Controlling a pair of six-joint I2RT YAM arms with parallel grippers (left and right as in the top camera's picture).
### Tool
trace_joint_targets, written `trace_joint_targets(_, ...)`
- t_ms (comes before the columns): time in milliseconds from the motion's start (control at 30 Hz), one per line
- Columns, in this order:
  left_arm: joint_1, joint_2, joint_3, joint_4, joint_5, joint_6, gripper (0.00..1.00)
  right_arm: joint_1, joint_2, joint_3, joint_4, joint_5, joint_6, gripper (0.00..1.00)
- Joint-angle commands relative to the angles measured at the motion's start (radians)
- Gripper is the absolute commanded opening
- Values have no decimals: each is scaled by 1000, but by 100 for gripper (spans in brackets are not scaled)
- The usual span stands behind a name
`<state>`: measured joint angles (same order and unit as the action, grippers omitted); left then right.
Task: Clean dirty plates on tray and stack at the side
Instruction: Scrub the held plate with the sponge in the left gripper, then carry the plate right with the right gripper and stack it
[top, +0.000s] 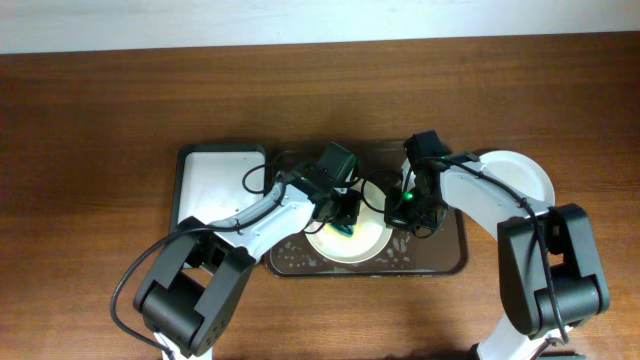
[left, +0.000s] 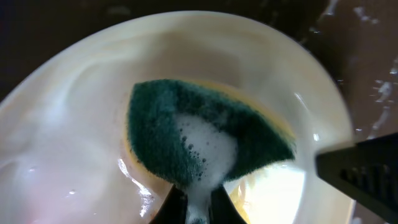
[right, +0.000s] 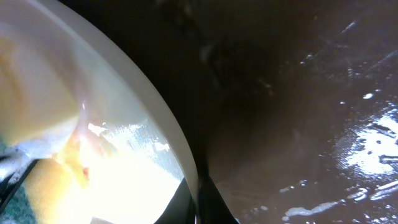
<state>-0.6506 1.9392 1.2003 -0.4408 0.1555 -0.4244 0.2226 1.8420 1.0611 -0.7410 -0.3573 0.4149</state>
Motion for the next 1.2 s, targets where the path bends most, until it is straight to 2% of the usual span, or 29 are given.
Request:
trace_joint_targets(0,13,25,-19,-80,-246,-17,0,6,21,-19,4,28,8,4)
trace_joint_targets(133,32,-12,-16,-112,-266,-16,0,6,21,-19,7,29,8,4)
trace_joint_targets(367,68,-254,-16,-190,-266,-15,0,6,21,-19,39,48,8,4)
trace_joint_targets(533,168,-385,-16,-279,-268,-7,0,6,22,-19,58,93,8,11)
trace_joint_targets(600,216,-396,-16,-304,-264,25,0,6,22,-19,68,108,8,10)
trace_joint_targets(667,259,-396,-21,-317,-228,64,0,6,22,-19,79,108,8,4)
trace_joint_targets(933,456,-395,-98,-304,-80,217,0,6,-16,45,40,112,-91,4)
trace_joint_targets(1167,613,-395,-206,-207,-19,248,0,6,-179,154,-91,324,-98,4)
